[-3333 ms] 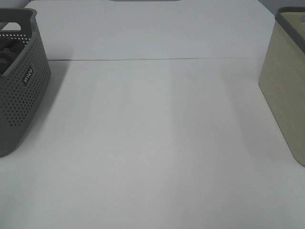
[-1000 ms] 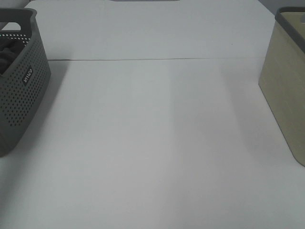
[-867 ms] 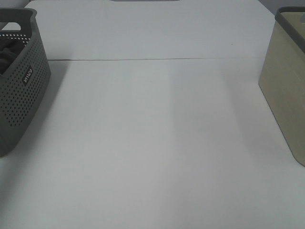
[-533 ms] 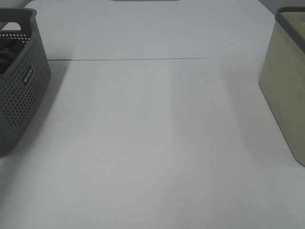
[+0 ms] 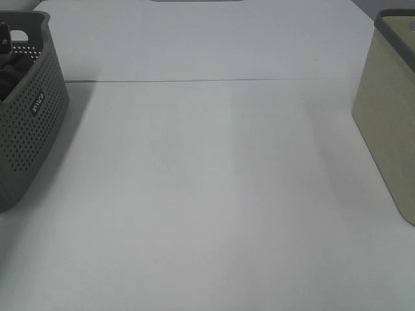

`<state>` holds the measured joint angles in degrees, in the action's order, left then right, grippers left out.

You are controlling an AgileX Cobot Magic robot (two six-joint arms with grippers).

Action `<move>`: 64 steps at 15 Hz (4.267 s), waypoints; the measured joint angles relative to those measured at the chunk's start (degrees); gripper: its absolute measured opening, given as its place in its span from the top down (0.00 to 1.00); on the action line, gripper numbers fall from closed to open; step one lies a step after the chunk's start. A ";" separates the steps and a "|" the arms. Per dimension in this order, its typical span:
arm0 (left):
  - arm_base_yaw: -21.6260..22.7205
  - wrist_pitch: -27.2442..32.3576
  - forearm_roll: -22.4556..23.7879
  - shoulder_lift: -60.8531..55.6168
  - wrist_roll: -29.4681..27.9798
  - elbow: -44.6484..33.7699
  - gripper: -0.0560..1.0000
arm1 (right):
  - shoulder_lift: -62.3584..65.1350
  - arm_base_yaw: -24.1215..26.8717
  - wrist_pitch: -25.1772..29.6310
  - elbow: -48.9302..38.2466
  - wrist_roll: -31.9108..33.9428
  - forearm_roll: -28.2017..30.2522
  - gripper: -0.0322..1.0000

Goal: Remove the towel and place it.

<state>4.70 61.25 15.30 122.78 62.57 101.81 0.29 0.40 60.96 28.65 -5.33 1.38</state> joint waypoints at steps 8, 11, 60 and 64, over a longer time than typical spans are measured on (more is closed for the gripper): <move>0.00 1.72 1.43 0.34 -6.30 0.00 0.87 | 0.00 0.00 -0.06 0.00 0.00 0.00 0.23; 0.00 2.35 1.55 0.34 -10.77 0.00 0.90 | 0.00 0.00 -0.06 0.00 0.00 0.00 0.23; -50.59 -11.40 -18.45 -34.38 -16.04 4.81 0.95 | -75.11 -2.01 3.09 9.40 -107.49 -91.85 0.23; -50.59 -11.80 -19.88 -34.38 -15.99 4.81 0.95 | -79.01 -16.50 -12.03 12.09 -105.42 -87.20 0.23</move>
<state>-45.89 49.45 -4.58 88.41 46.58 106.63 -78.72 -16.10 48.93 40.74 -110.75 -85.83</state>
